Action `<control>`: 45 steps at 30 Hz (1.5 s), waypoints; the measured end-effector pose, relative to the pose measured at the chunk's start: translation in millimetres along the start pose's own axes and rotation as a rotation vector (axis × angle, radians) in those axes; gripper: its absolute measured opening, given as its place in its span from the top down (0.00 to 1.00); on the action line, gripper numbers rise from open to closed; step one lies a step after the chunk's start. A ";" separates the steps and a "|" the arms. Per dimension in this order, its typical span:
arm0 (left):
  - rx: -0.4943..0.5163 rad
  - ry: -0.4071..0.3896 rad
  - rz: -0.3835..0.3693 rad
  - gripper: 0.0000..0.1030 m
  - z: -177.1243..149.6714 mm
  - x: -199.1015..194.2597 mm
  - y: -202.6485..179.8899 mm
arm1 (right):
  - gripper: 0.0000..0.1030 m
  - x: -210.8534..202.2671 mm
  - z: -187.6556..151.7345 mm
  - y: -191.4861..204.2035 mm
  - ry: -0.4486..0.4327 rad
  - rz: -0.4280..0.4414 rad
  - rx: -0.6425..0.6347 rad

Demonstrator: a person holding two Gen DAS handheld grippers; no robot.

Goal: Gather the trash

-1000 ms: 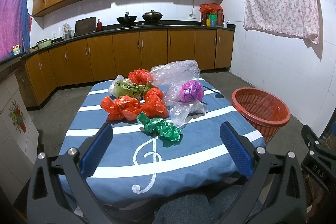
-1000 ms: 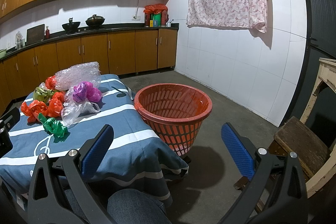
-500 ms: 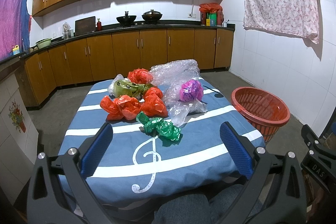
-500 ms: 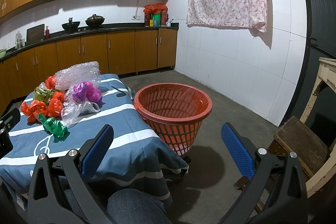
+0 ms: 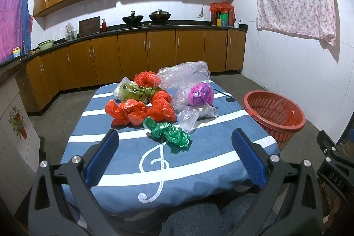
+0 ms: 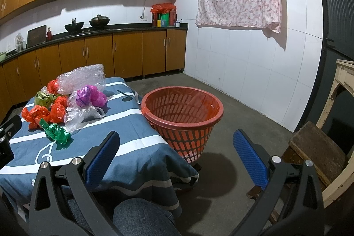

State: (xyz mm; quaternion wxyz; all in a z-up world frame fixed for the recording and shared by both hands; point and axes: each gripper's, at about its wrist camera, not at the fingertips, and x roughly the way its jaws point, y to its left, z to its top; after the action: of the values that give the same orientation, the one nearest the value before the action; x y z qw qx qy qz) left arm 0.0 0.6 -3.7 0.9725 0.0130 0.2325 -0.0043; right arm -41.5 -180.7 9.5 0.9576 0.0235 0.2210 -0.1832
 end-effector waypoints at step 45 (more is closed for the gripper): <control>-0.160 0.138 0.213 0.04 -14.4 99.9 111.1 | 0.38 162.5 70.6 166.4 0.180 0.365 -0.080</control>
State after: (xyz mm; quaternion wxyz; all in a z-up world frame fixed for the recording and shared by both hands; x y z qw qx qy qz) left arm 84.2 111.8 -59.1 0.9471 -0.0396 0.2958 0.1183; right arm 183.6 -89.9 -3.0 0.9515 0.0412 0.3047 0.0054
